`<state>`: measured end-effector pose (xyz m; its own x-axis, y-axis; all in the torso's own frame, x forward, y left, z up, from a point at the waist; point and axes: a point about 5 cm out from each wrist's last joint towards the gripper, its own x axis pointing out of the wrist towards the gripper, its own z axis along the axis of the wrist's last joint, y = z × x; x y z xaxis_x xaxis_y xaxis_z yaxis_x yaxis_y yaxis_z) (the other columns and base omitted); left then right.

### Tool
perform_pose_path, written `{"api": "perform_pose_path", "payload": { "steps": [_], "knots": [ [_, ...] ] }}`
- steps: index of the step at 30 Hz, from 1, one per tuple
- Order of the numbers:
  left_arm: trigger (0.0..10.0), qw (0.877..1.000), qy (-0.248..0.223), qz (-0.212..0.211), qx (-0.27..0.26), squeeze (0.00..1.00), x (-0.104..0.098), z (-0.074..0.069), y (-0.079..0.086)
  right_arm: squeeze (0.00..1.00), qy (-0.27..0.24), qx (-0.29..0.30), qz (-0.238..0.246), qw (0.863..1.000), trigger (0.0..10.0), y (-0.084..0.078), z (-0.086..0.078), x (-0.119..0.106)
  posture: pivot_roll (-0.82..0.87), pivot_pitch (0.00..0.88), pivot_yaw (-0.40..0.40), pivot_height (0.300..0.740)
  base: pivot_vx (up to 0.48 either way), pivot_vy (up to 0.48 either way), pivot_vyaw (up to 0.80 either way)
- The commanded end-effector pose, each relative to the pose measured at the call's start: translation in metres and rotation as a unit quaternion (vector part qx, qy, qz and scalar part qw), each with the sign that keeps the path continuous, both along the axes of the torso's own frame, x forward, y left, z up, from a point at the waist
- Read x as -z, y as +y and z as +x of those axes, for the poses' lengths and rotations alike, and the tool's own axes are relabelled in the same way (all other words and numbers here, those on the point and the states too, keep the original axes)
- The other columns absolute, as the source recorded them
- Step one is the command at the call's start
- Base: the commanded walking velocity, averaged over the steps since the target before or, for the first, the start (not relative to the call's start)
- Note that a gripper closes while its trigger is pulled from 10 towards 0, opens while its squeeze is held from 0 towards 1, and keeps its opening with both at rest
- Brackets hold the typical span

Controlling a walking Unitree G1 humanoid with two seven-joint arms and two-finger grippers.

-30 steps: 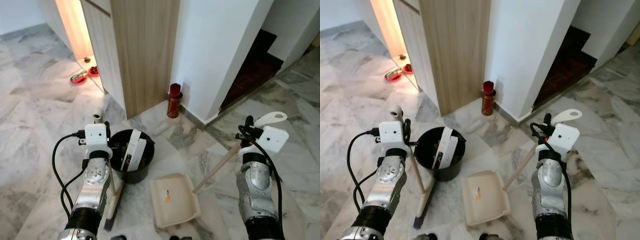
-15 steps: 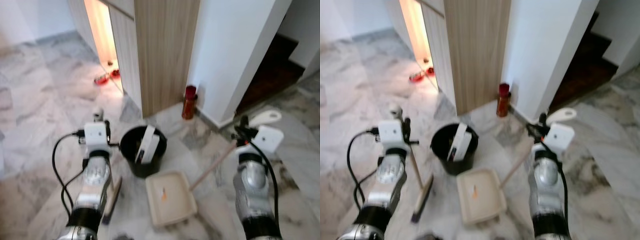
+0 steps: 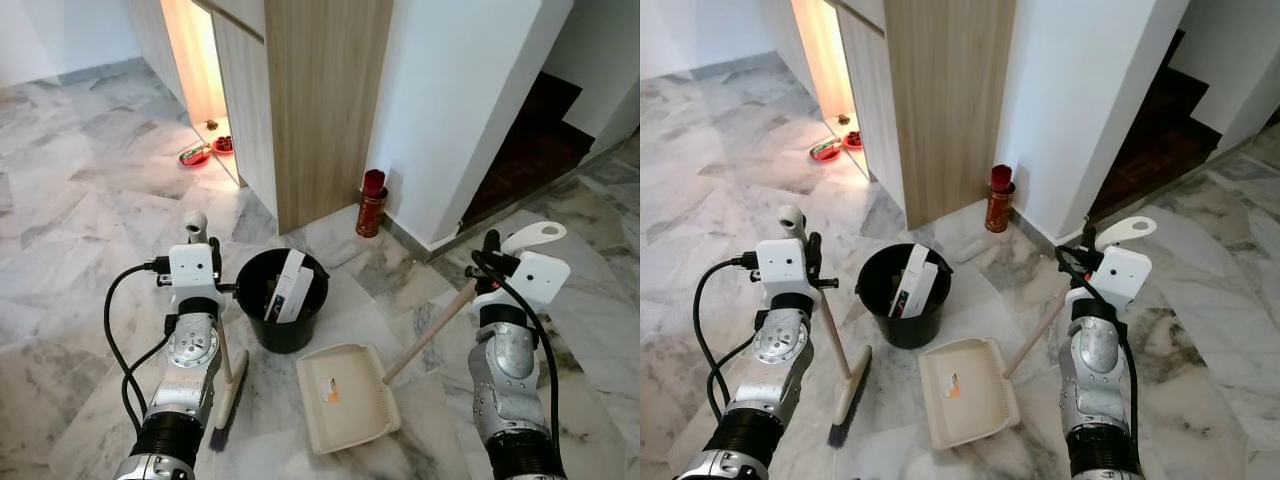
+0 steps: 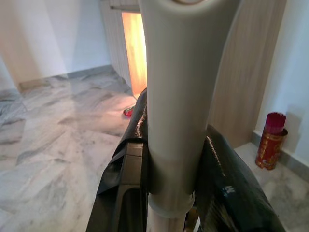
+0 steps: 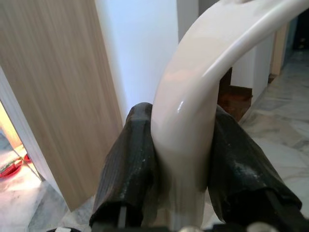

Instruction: Sweep floor

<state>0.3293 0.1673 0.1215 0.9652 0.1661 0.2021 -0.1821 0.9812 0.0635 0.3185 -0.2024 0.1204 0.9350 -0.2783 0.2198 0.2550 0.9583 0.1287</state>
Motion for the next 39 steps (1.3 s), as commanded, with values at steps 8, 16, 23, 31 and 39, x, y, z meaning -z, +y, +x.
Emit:
{"api": "perform_pose_path", "payload": {
  "steps": [8, 16, 23, 31, 39],
  "knots": [
    [10.0, 1.0, -0.021, 0.003, -0.006, 0.0, -0.01, 0.003, 0.002, 0.0, -0.009, -0.001, 0.003, 1.0, 10.0, 0.0, 0.003, -0.003, -0.03, 0.12, -0.032, 0.74, -0.3, 0.0, 0.0],
    [10.0, 1.0, -0.022, 0.003, -0.008, 0.0, -0.01, 0.003, 0.002, 0.0, -0.008, -0.001, 0.002, 1.0, 10.0, -0.001, 0.003, -0.002, -0.03, 0.12, -0.035, 0.74, -0.291, 0.0, 0.0],
    [10.0, 1.0, -0.019, 0.003, -0.017, 0.0, -0.009, 0.003, 0.004, 0.0, -0.005, -0.001, 0.002, 1.0, 10.0, -0.001, 0.004, -0.001, -0.02, 0.119, -0.035, 0.74, 0.0, 0.0, 0.0],
    [10.0, 1.0, -0.021, 0.001, -0.016, 0.0, -0.009, 0.003, 0.004, 0.0, -0.001, -0.001, 0.006, 1.0, 10.0, -0.002, 0.004, 0.0, -0.02, 0.119, -0.039, 0.74, 0.0, 0.0, 0.0],
    [10.0, 1.0, -0.003, 0.002, -0.006, 0.0, 0.0, 0.002, 0.003, 0.0, 0.031, 0.013, 0.021, 0.999, 10.0, -0.009, 0.001, 0.016, -0.03, 0.115, -0.034, 0.74, 0.0, 0.0, -0.45]
  ]
}}
